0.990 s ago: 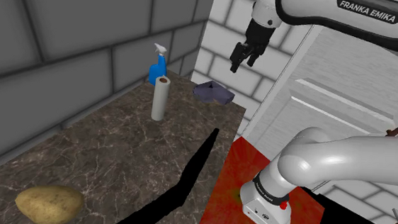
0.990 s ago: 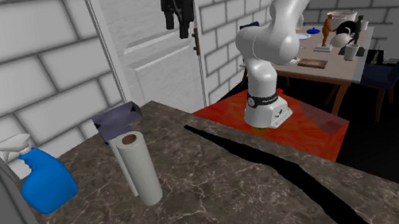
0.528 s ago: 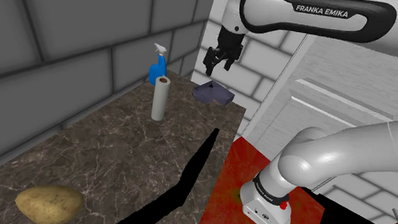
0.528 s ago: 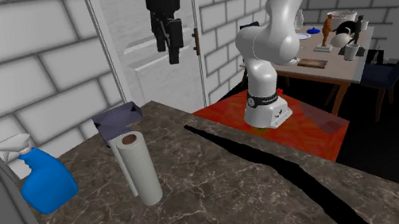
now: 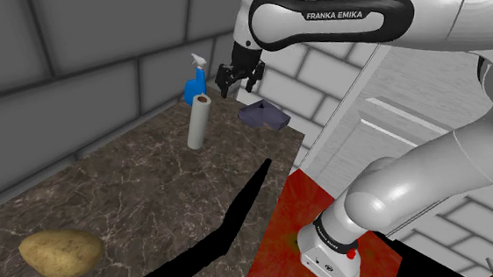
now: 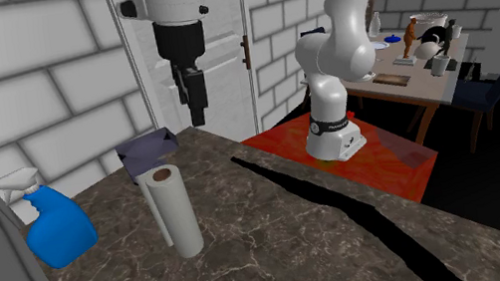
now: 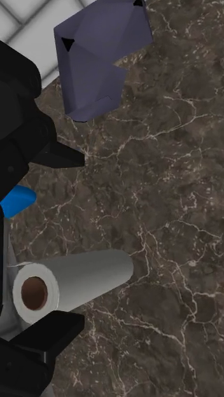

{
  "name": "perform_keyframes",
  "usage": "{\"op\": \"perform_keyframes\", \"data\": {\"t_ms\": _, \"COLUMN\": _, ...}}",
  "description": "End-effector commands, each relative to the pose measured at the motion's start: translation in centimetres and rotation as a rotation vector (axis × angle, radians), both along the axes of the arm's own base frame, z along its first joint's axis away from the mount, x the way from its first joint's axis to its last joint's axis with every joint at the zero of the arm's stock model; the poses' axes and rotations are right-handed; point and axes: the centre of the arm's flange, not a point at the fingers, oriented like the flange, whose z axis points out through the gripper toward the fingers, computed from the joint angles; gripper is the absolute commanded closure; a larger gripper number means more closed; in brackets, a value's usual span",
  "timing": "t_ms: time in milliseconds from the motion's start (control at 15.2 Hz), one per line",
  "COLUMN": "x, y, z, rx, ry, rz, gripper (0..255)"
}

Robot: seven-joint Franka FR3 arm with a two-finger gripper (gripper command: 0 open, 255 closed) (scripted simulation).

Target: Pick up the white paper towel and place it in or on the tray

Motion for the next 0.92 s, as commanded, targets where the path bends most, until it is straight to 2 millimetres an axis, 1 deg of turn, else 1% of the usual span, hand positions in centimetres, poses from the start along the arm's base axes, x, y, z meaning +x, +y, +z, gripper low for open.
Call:
{"op": "perform_keyframes", "data": {"t_ms": 0, "x": 2.1, "y": 1.3, "z": -1.3, "rx": 0.007, "ry": 0.001, "rz": -0.010, "gripper": 0}}
{"op": "perform_keyframes", "data": {"t_ms": 396, "x": 7.8, "y": 4.9, "z": -4.9, "rx": 0.025, "ry": 0.004, "rz": -0.037, "gripper": 0}}
{"op": "perform_keyframes", "data": {"t_ms": 858, "x": 8.0, "y": 4.6, "z": -8.6, "rx": 0.025, "ry": 0.004, "rz": -0.037, "gripper": 0}}
